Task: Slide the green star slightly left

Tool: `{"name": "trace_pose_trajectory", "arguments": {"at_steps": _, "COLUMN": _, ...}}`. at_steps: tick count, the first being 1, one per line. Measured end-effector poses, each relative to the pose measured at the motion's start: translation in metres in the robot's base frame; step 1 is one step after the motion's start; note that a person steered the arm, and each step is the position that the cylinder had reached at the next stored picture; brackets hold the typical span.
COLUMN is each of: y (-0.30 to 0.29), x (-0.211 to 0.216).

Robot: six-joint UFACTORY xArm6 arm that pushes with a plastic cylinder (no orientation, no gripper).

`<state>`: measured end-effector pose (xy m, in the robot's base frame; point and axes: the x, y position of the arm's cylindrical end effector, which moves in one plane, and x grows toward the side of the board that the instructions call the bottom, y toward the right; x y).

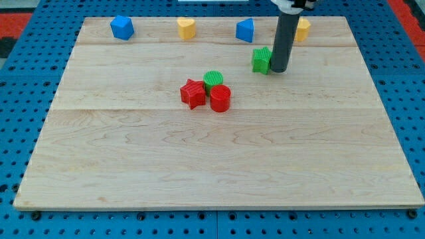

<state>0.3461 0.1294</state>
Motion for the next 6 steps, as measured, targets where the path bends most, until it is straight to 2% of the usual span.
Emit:
{"name": "trace_pose_trajectory", "arguments": {"at_steps": 1, "y": -0.013, "x": -0.001}}
{"name": "trace_pose_trajectory", "arguments": {"at_steps": 2, "y": -0.065, "x": -0.003}}
{"name": "trace_pose_trajectory", "arguments": {"at_steps": 4, "y": -0.008, "x": -0.002}}
{"name": "trace_pose_trajectory", "arguments": {"at_steps": 5, "y": -0.034, "x": 0.008}}
{"name": "trace_pose_trajectory", "arguments": {"at_steps": 6, "y": -0.011, "x": -0.011}}
